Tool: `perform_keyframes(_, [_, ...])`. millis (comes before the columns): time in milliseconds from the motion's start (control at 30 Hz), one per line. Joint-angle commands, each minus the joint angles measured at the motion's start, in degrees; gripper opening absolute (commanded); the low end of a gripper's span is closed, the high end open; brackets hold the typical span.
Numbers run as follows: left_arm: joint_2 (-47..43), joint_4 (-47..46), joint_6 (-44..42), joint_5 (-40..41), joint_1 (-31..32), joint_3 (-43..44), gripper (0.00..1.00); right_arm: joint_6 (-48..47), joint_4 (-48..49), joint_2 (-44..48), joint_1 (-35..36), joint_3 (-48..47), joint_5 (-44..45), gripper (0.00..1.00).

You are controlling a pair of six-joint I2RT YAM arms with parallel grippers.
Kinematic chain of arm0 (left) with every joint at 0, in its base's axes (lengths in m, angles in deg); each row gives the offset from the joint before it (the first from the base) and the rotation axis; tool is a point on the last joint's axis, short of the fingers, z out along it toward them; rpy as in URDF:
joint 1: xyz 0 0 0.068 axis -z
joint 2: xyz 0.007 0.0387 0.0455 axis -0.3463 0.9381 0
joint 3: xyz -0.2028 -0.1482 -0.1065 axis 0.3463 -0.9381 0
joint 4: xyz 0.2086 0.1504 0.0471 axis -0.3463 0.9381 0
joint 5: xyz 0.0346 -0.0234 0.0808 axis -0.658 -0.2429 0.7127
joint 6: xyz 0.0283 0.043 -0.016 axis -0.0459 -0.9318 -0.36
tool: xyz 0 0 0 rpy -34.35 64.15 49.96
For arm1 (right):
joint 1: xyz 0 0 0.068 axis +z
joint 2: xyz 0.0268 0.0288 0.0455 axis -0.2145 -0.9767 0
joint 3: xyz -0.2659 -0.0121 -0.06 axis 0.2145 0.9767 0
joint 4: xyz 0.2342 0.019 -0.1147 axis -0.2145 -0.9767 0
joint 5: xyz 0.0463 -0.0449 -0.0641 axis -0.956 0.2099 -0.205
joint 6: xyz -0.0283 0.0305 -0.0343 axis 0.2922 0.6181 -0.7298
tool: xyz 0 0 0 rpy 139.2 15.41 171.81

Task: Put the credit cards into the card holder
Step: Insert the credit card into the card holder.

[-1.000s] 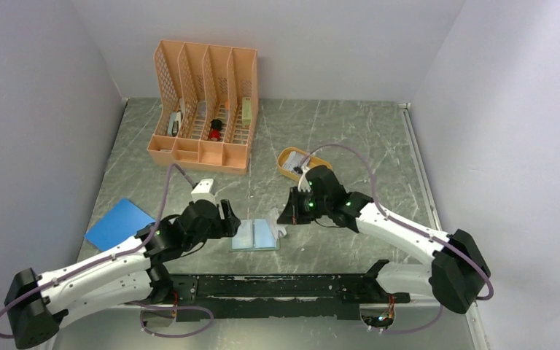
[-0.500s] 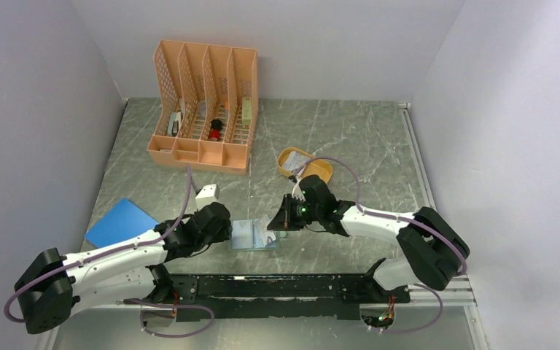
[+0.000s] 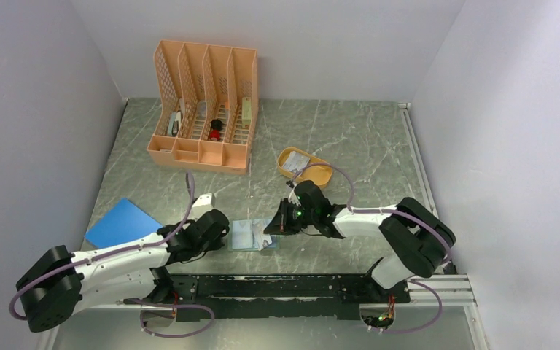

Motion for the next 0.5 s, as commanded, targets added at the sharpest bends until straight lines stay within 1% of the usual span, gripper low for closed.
perform_keyframes(0, [0.93,-1.90,0.70,-1.10,-0.47,-0.72,0.10,0.95,3.13,-1.32,0.84,-0.09,0.72,0.00])
perform_keyframes(467, [0.16,-2.39,0.53,-2.30,-0.50,-1.68,0.07,3.13,6.28,-4.81,1.68,-0.38,0.39,0.00])
